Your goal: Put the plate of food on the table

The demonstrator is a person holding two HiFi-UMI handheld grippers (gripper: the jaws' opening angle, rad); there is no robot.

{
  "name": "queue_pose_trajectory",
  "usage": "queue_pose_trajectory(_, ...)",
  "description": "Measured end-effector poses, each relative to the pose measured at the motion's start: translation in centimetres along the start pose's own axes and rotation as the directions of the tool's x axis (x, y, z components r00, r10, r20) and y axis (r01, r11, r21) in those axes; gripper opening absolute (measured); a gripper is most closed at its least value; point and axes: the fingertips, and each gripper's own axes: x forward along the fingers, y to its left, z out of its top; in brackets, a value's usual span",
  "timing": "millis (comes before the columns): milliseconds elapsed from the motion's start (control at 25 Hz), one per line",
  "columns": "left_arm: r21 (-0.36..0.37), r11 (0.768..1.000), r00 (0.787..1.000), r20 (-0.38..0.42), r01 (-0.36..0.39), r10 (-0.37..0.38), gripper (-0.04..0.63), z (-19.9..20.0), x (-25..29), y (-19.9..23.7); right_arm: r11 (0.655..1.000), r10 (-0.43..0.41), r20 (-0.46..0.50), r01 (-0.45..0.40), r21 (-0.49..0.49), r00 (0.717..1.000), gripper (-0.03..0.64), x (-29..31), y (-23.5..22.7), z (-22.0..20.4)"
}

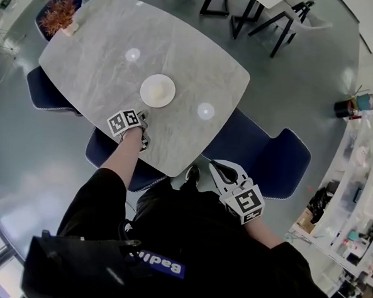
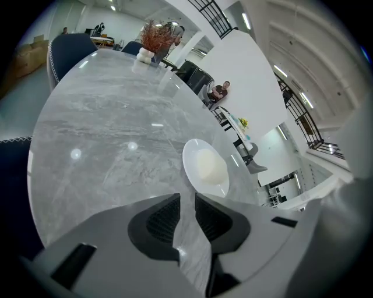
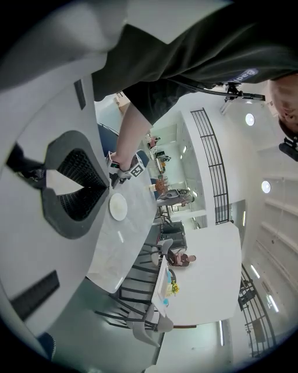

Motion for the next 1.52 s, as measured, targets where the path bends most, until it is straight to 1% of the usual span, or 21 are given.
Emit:
queue_pose_trajectory(160, 0.058, 0.998, 1.0, 0.014, 0.008, -0.009, 0.069, -0.8, -1.6, -0.2, 0.999, 0.037, 0.002, -0.037, -0.005, 0.999, 0.009, 0.6, 0.8, 0.2)
queue_pose_trajectory(320, 0.159, 0.987, 0.999, 0.045, -0.001, -0.006, 0.069, -1.9, -3.7, -0.4, 0.998, 0.058, 0.015, -0.057, -0.033, 0.998, 0.009, 1.0, 1.8, 0.9)
queue_pose_trajectory(400, 0.209, 0.978, 0.998, 0.065, -0.001, -0.013, 0.069, -2.5, -5.0, -0.9, 0.997, 0.069, 0.021, -0.068, -0.048, 0.997, 0.009, 1.1, 2.2, 1.2)
queue_pose_trajectory(600, 0.307, 0.951, 0.994, 0.1, 0.015, -0.048, 0.067, -3.1, -7.7, -2.3, 0.992, 0.101, 0.039, -0.098, -0.075, 0.994, 0.009, 2.1, 3.1, 2.5)
queue_pose_trajectory(680, 0.345, 0.938, 0.99, 0.109, 0.042, -0.084, 0.067, -3.7, -8.8, -3.1, 0.99, 0.114, 0.044, -0.11, -0.084, 0.992, 0.009, 2.3, 3.6, 2.7)
queue_pose_trajectory(760, 0.391, 0.917, 0.984, 0.117, 0.08, -0.136, 0.066, -4.4, -10.0, -4.4, 0.988, 0.126, 0.048, -0.121, -0.092, 0.991, 0.009, 2.6, 4.0, 2.9)
queue_pose_trajectory(840, 0.443, 0.888, 0.974, 0.119, 0.123, -0.194, 0.064, -4.9, -11.7, -6.2, 0.987, 0.135, 0.056, -0.129, -0.1, 0.989, 0.011, 2.8, 4.2, 3.4)
queue_pose_trajectory(920, 0.491, 0.854, 0.957, 0.121, 0.172, -0.263, 0.06, -5.4, -13.7, -8.3, 0.985, 0.142, 0.067, -0.134, -0.108, 0.988, 0.011, 3.0, 4.4, 4.0)
queue_pose_trajectory(960, 0.517, 0.832, 0.945, 0.124, 0.199, -0.302, 0.031, -5.7, -14.8, -9.5, 0.984, 0.146, 0.072, -0.137, -0.111, 0.987, 0.009, 3.1, 4.5, 4.2)
queue_pose_trajectory(1000, 0.545, 0.808, 0.931, 0.125, 0.224, -0.342, 0.009, -6.0, -15.9, -10.7, 0.983, 0.151, 0.076, -0.142, -0.113, 0.986, 0.009, 3.1, 4.5, 4.3)
queue_pose_trajectory(1080, 0.597, 0.757, 0.904, 0.119, 0.266, -0.412, 0.009, -6.7, -17.7, -12.9, 0.981, 0.162, 0.081, -0.152, -0.117, 0.983, 0.009, 3.3, 4.5, 4.5)
queue_pose_trajectory(1160, 0.645, 0.706, 0.882, 0.101, 0.293, -0.459, 0.009, -7.5, -19.3, -14.7, 0.979, 0.173, 0.085, -0.163, -0.119, 0.981, 0.009, 3.4, 4.6, 4.7)
queue_pose_trajectory(1240, 0.691, 0.653, 0.866, 0.08, 0.309, -0.494, 0.009, -8.4, -20.9, -16.1, 0.978, 0.184, 0.09, -0.173, -0.119, 0.979, 0.009, 3.4, 4.8, 4.8)
queue_pose_trajectory(1280, 0.709, 0.631, 0.858, 0.071, 0.316, -0.509, 0.009, -8.7, -21.8, -16.7, 0.977, 0.191, 0.093, -0.179, -0.119, 0.977, 0.009, 3.4, 4.9, 4.9)
queue_pose_trajectory(1400, 0.74, 0.581, 0.829, 0.057, 0.338, -0.556, 0.009, -9.3, -24.2, -18.5, 0.973, 0.21, 0.108, -0.197, -0.118, 0.972, 0.009, 3.3, 5.4, 5.4)
queue_pose_trajectory(1440, 0.754, 0.561, 0.819, 0.053, 0.343, -0.572, 0.009, -9.5, -25.0, -19.3, 0.972, 0.216, 0.114, -0.203, -0.117, 0.97, 0.009, 3.2, 5.5, 5.6)
queue_pose_trajectory(1480, 0.773, 0.533, 0.808, 0.046, 0.344, -0.588, 0.008, -9.7, -25.7, -20.1, 0.971, 0.221, 0.121, -0.208, -0.118, 0.968, 0.009, 3.0, 5.7, 5.8)
queue_pose_trajectory(1520, 0.798, 0.496, 0.796, 0.035, 0.341, -0.604, 0.008, -10.0, -26.4, -20.9, 0.97, 0.226, 0.127, -0.211, -0.12, 0.966, 0.009, 2.9, 5.8, 6.0)
